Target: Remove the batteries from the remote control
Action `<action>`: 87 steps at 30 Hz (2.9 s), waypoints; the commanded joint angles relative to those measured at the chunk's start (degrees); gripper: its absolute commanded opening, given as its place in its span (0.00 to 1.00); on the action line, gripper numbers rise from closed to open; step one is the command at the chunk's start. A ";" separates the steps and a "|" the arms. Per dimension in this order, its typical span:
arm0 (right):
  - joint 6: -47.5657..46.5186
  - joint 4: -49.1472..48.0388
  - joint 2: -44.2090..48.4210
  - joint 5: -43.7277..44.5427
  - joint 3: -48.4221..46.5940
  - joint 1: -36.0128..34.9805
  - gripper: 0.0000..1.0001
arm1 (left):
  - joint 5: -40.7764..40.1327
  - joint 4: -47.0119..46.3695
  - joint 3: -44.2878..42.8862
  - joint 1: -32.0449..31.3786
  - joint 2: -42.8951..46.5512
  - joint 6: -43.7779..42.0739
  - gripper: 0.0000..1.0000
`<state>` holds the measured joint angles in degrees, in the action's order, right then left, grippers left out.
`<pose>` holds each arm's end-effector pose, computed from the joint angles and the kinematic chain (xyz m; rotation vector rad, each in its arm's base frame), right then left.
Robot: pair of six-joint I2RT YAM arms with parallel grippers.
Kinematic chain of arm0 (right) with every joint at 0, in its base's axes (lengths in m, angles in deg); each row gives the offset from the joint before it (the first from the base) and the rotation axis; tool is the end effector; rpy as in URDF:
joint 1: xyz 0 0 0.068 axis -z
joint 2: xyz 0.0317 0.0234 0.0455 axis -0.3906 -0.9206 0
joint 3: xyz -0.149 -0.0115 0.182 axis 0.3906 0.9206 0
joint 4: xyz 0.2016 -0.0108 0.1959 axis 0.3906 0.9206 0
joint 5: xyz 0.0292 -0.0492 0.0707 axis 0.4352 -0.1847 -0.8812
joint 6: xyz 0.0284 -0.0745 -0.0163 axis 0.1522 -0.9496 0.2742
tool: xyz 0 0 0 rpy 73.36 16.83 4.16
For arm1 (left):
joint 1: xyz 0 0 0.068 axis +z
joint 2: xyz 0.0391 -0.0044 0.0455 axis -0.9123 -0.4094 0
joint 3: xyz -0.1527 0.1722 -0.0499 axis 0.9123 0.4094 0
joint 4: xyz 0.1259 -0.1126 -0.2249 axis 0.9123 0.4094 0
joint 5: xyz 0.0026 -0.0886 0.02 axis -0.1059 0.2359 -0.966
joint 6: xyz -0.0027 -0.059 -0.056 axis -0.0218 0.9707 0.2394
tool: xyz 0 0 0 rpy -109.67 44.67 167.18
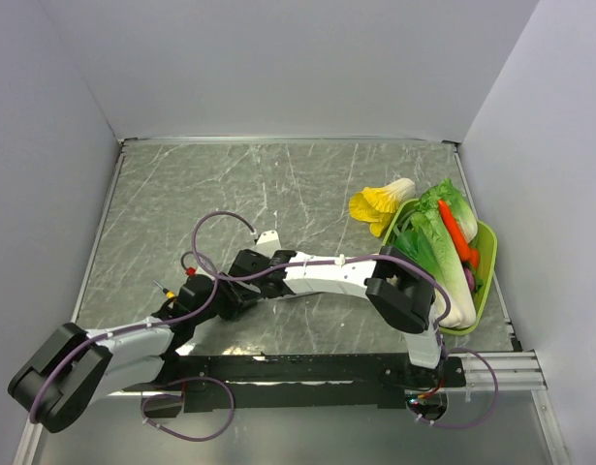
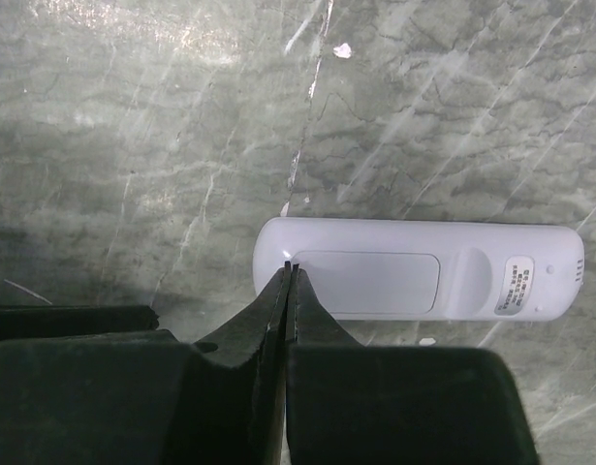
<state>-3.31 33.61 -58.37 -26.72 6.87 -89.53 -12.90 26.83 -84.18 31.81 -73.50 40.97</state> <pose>0.1926 0.3613 0.1028 -0.3590 2.5323 0.0079 0.1810 -0.1359 0.0433 -0.8163 2.2710 -1.2414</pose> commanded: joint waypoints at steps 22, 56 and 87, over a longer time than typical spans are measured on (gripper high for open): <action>-0.74 7.81 7.06 9.33 0.60 -0.43 0.00 | -1.90 2.90 6.26 0.18 3.29 0.82 0.43; -16.56 -6.60 13.83 -4.36 1.47 18.99 0.14 | -3.13 10.18 1.97 0.18 5.75 -0.85 0.59; -17.87 -20.83 38.61 -23.43 28.45 17.41 0.98 | -46.56 76.92 -32.94 21.95 6.13 9.57 0.85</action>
<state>-19.83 15.47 -24.23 -49.89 34.23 -71.76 -60.40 105.69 -114.34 45.08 -61.98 60.71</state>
